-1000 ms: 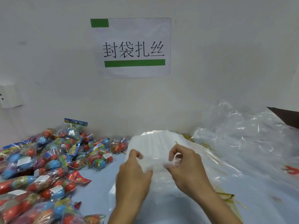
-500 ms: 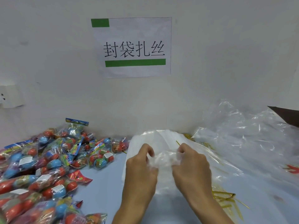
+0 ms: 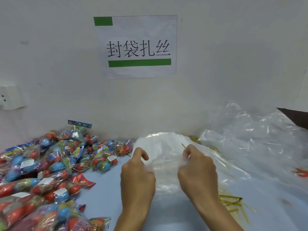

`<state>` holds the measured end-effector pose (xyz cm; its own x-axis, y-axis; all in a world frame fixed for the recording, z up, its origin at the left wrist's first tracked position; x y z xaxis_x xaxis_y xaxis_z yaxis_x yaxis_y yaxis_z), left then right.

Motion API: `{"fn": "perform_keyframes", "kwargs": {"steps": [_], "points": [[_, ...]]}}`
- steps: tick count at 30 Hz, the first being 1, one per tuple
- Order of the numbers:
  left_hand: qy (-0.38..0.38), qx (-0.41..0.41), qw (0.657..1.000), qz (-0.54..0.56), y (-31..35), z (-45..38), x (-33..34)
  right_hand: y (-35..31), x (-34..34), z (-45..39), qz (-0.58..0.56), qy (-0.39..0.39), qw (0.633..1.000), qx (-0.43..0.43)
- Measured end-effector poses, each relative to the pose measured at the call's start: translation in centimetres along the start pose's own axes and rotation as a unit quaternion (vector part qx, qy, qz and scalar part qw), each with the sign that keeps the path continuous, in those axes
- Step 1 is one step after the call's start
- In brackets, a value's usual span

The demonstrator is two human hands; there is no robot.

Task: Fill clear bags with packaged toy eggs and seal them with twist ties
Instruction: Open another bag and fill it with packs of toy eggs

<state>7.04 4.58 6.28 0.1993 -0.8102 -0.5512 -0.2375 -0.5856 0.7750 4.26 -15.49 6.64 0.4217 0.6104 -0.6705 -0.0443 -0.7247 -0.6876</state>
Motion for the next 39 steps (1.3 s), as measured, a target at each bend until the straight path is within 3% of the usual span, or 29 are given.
{"fn": "perform_keyframes", "kwargs": {"steps": [2,5,10,12,16,18,21,23,26,29,32,35,39], "points": [[0.031,-0.001,0.998,-0.049,0.2,0.2,-1.2,1.0,-1.5,-0.1,-0.007,0.033,0.999,0.022],[0.041,0.04,0.995,-0.086,1.2,0.3,-1.3,0.7,-1.4,-0.3,0.01,0.017,1.0,-0.003],[-0.061,0.058,0.99,-0.116,1.4,0.0,1.4,-0.4,1.0,-0.7,-0.102,-0.076,0.99,-0.057],[-0.065,0.043,0.983,-0.169,1.4,0.3,1.6,-1.1,2.1,-0.4,-0.087,-0.11,0.987,-0.076],[0.016,-0.007,0.982,-0.186,1.0,0.2,-1.0,0.0,1.1,-0.7,-0.008,-0.066,0.997,-0.031],[0.011,-0.005,0.987,-0.158,0.7,0.1,-1.1,0.1,0.4,-0.7,0.018,-0.046,0.998,-0.028],[-0.023,0.087,0.987,-0.136,1.9,0.2,0.3,0.0,0.3,-0.7,0.041,-0.052,0.998,-0.02],[-0.056,0.167,0.96,-0.217,3.8,0.7,1.8,-0.1,0.2,-0.7,0.014,-0.056,0.998,-0.026],[-0.066,0.235,0.934,-0.26,5.6,1.8,3.2,-2.2,1.1,-0.1,0.005,-0.093,0.99,-0.108],[-0.015,0.161,0.967,-0.197,4.3,0.9,0.7,-3.4,1.5,0.4,0.087,-0.088,0.982,-0.14],[0.077,0.098,0.987,-0.102,2.1,0.4,-2.5,-1.4,-0.5,-0.3,0.095,-0.019,0.993,-0.064],[0.027,0.077,0.984,-0.157,2.0,0.1,-1.1,0.6,0.4,-0.7,0.006,-0.083,0.996,0.002],[-0.023,0.099,0.964,-0.245,2.8,0.4,1.0,-0.9,1.6,-0.1,-0.041,-0.112,0.992,-0.044]]}}
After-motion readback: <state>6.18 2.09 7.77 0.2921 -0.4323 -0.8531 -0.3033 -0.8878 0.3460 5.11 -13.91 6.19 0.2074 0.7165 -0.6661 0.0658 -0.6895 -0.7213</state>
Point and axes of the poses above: each hand's wrist, its own z-axis away from the middle knuckle, its own x-axis out of the palm, y = z × x, the point moved 10 cm from there along -z, towards the middle knuckle, and after that the axes turned 15 degrees about -y, right-handed, at the moved point
